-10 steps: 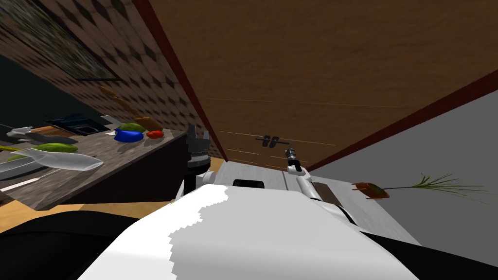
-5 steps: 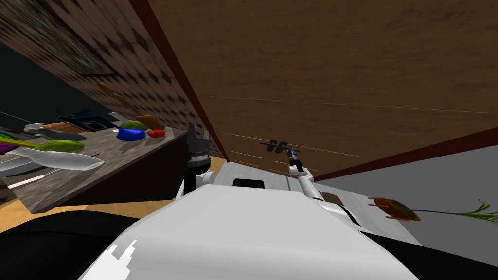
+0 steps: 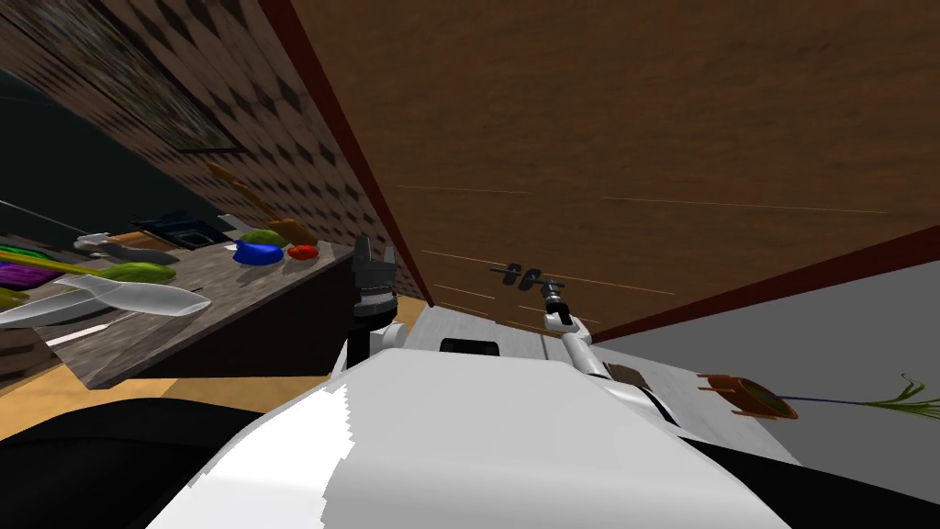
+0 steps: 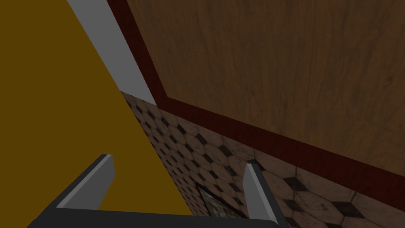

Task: Pull the door open

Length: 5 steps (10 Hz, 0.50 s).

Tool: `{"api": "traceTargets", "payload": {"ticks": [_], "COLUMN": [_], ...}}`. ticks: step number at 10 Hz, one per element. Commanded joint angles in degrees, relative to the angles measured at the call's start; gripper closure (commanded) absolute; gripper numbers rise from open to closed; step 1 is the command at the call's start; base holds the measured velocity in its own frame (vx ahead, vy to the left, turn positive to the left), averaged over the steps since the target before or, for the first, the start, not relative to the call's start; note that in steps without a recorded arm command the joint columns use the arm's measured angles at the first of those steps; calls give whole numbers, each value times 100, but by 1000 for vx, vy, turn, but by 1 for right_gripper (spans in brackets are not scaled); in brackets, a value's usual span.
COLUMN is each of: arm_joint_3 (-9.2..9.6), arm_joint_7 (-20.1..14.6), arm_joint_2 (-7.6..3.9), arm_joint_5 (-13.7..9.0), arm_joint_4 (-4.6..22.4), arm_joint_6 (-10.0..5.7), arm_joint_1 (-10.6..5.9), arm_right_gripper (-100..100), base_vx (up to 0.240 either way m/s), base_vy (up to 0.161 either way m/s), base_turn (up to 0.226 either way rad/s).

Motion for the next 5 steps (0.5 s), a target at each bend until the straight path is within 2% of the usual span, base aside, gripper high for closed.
{"api": "traceTargets", "payload": {"ticks": [1, 5], "arm_joint_3": [-10, 166], "arm_joint_7": [-64, -254], "arm_joint_2": [-112, -249], "arm_joint_5": [-9, 14], "arm_joint_4": [16, -24], "arm_joint_6": [-15, -95], "arm_joint_1": [75, 146], "arm_right_gripper": [100, 100], "base_vx": [-131, -191], "base_vy": [-54, -44], "base_turn": [25, 83]}}
